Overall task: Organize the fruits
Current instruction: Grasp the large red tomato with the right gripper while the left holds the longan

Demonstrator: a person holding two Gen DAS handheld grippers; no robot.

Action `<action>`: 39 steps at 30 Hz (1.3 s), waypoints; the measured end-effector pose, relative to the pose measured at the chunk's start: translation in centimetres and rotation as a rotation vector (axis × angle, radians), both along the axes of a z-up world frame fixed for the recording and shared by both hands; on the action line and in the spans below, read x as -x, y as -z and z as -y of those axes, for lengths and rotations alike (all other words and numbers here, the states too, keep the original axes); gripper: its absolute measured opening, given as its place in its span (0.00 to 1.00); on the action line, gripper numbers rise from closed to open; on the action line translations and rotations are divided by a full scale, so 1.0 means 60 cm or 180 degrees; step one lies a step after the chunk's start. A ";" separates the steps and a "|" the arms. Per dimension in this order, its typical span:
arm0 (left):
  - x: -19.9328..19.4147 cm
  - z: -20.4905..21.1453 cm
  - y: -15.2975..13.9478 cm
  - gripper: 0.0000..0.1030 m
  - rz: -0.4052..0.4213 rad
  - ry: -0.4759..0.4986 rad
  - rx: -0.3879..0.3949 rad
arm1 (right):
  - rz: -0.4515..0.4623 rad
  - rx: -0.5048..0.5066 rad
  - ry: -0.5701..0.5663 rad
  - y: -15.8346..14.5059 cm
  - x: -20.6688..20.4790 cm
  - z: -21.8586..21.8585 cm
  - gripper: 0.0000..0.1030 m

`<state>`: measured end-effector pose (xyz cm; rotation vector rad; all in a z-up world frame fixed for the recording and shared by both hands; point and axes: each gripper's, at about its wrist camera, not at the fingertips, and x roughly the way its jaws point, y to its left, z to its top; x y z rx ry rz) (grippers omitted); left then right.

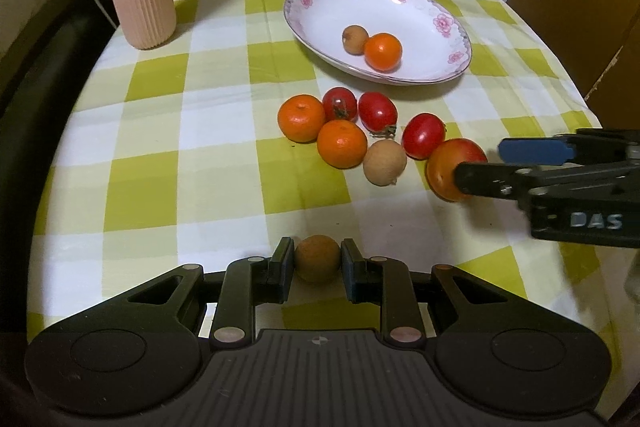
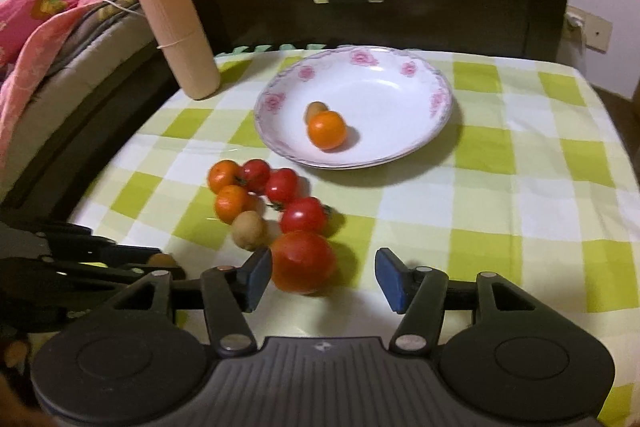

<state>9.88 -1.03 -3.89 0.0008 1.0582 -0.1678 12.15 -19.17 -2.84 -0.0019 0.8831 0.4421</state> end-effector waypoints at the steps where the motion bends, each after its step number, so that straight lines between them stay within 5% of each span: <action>1: 0.000 0.001 0.000 0.32 -0.0004 -0.0005 0.0000 | -0.0016 0.0008 -0.0021 0.003 -0.002 -0.004 0.53; 15: 0.008 0.009 0.002 0.34 0.0062 0.0073 -0.0089 | -0.0078 0.0242 -0.0091 0.040 -0.019 -0.039 0.53; 23: 0.016 0.012 0.002 0.44 0.0073 0.0100 -0.0176 | -0.0087 0.0250 -0.0014 0.038 -0.020 -0.038 0.48; 39: 0.010 0.012 0.001 0.33 0.0097 0.0077 -0.0187 | -0.0115 0.0314 0.0067 0.036 -0.012 -0.041 0.39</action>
